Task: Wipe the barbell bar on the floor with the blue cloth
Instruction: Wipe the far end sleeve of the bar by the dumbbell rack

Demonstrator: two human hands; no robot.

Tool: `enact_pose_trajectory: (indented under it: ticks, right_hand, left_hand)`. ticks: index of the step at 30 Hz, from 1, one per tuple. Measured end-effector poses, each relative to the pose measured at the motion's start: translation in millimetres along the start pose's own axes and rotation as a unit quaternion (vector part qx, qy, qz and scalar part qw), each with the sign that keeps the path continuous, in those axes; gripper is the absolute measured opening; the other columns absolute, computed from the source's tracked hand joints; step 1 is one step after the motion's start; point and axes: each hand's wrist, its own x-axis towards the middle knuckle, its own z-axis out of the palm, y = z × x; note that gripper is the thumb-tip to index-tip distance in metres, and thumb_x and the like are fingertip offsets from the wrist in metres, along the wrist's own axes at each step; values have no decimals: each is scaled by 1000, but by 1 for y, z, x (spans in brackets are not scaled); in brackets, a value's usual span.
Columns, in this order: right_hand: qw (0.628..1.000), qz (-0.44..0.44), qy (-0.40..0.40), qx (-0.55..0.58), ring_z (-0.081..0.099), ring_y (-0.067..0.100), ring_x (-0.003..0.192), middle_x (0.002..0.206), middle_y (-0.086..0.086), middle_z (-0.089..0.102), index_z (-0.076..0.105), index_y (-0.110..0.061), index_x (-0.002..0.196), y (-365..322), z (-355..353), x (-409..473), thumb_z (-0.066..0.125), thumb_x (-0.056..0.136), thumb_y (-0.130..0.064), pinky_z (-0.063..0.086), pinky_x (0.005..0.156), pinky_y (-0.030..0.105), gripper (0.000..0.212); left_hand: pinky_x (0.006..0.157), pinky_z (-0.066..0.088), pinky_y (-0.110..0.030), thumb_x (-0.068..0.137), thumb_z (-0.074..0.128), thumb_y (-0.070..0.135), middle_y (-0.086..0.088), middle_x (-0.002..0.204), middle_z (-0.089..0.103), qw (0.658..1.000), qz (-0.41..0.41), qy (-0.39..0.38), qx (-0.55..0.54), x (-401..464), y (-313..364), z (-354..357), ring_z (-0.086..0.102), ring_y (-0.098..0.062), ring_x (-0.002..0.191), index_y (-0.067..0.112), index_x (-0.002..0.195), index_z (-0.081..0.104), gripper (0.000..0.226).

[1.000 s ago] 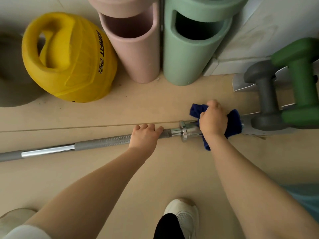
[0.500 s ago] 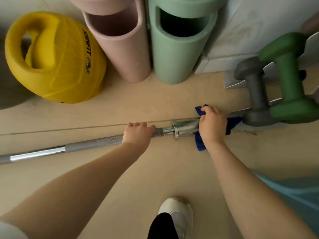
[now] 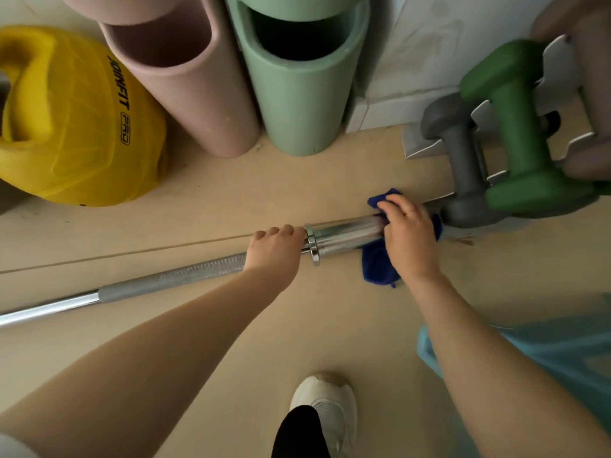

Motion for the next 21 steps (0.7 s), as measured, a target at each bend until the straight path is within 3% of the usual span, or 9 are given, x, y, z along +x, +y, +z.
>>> enact_pose_trajectory:
  ticks: [3,6,8,10,12,14,17,21]
  right_hand:
    - [989,109,41,91,56,39,106,117,19,61,63,3,106,12,-3,7,47,75,13,44,94,41,36]
    - [984,150,62,78,58,40,101,110,21,63,65,3,101,6,-5,12,43,73,10,44,90,40,36]
    - [993,86,45,66,61,39,91,100,20,66,66,0,95,-13,-2,10,42,72,2,41,83,34,33]
    - [997,-40,8,62,65,34,81,94,17,68,67,-3,90,-34,4,2,39,71,-6,37,76,28,34]
    - [992,-105,-41,59,65,33,83,100,15,67,66,-4,95,-36,6,0,41,73,-4,42,77,29,34]
    - [996,-33,-64,59,62,35,94,111,15,64,64,-4,105,-24,2,7,48,76,1,48,80,37,34]
    - [994,96,-45,24,59,37,97,108,15,64,64,-6,104,-21,-7,16,48,81,0,47,80,42,29]
    - [980,68,-184,42,59,30,96,107,8,65,65,-12,100,-62,-4,32,48,84,-4,51,76,37,25]
  left_hand:
    - [95,36,-34,95,35,6,-3,122,54,1000,1,-2,-11,3,-2,0,46,-25,117,18,128,44,36]
    - [95,35,-32,94,36,5,-3,120,56,1000,10,-3,-2,1,-5,2,47,-25,116,18,127,46,37]
    - [95,35,-31,96,36,8,-2,117,58,1000,18,7,10,1,-5,3,48,-25,114,18,126,48,34]
    - [92,36,-31,99,35,14,-2,116,60,1000,16,10,12,4,-5,3,51,-25,111,18,125,50,30]
    - [90,38,-32,99,38,19,-2,117,59,1000,16,5,5,5,-5,2,53,-26,109,18,125,50,28]
    - [91,38,-33,97,45,22,-1,120,57,1000,25,-5,12,2,-9,2,54,-26,111,21,130,45,33]
    - [91,39,-32,95,49,22,-1,121,58,999,14,-13,36,-2,-17,3,53,-24,113,23,130,46,34]
    - [84,41,-31,96,48,27,-3,115,62,998,-9,-29,49,-2,-18,1,54,-24,110,17,118,53,24]
